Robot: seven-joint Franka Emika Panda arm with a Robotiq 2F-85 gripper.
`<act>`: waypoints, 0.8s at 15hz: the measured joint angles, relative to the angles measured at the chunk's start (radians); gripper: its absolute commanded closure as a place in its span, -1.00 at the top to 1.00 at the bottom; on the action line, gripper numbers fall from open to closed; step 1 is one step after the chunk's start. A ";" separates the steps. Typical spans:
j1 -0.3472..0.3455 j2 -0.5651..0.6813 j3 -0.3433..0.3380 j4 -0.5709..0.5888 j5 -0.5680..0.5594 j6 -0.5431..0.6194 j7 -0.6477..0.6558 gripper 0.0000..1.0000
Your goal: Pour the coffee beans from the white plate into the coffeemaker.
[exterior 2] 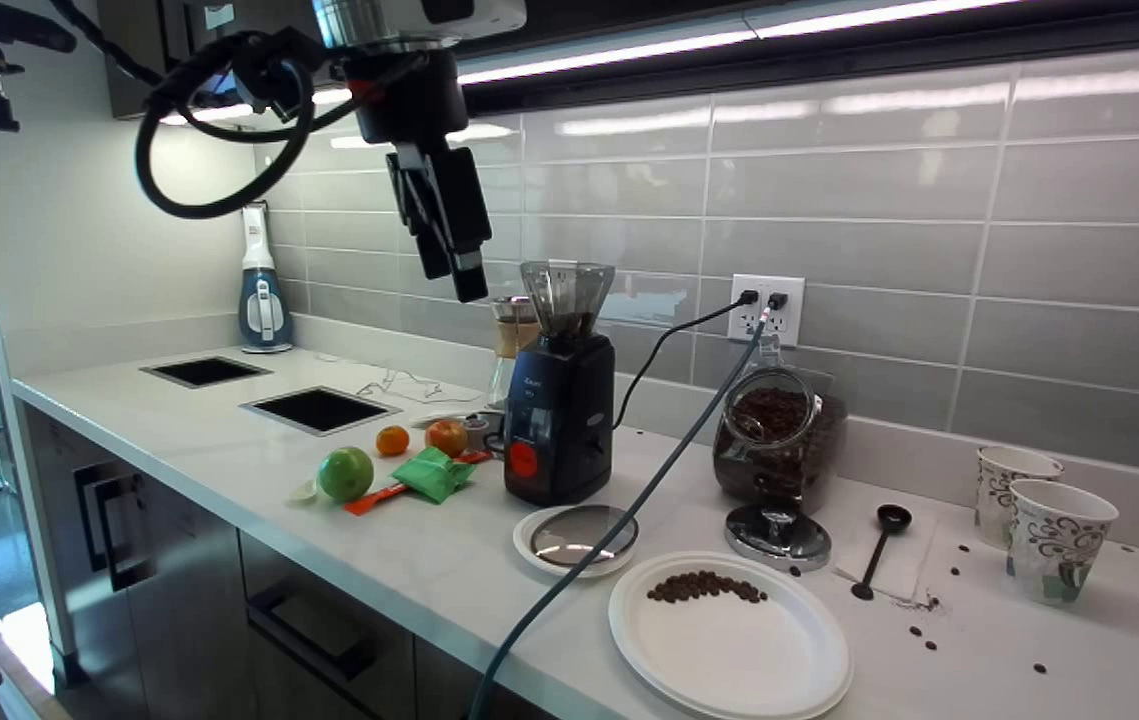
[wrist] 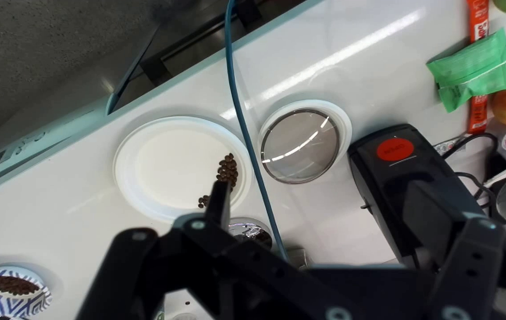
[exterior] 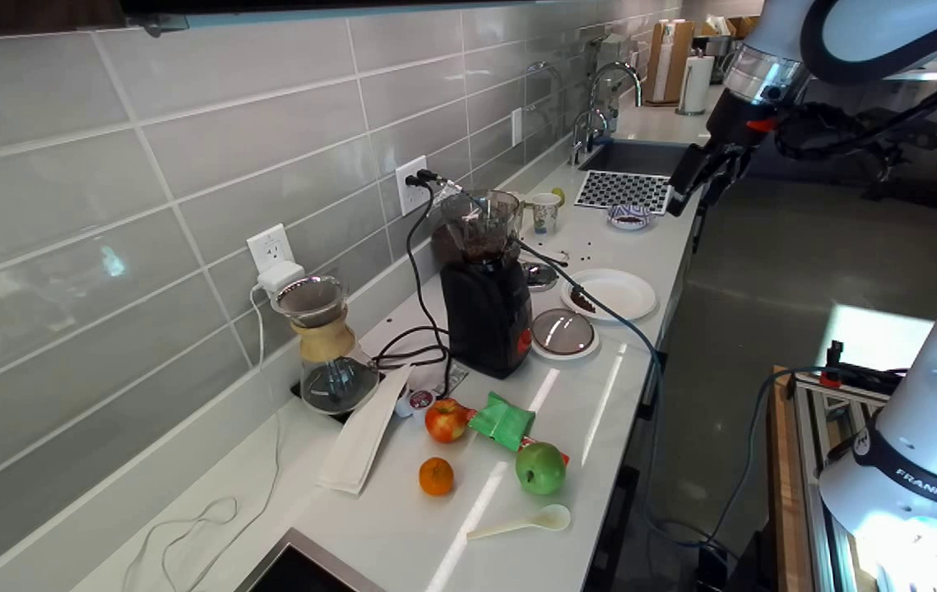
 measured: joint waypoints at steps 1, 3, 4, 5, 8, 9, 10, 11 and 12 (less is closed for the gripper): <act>-0.004 0.001 -0.001 0.002 0.000 0.000 0.003 1.00; -0.036 0.015 -0.029 0.025 0.000 0.010 0.021 1.00; -0.062 0.033 -0.059 0.046 0.000 0.013 0.022 1.00; -0.088 0.063 -0.097 0.072 0.000 0.023 0.021 1.00; -0.136 0.196 -0.232 0.163 0.024 0.072 0.004 1.00; -0.135 0.245 -0.278 0.198 0.050 0.091 -0.020 1.00; -0.129 0.293 -0.320 0.234 0.085 0.105 -0.052 1.00; -0.117 0.343 -0.358 0.270 0.127 0.110 -0.089 1.00; -0.100 0.393 -0.392 0.308 0.171 0.110 -0.131 1.00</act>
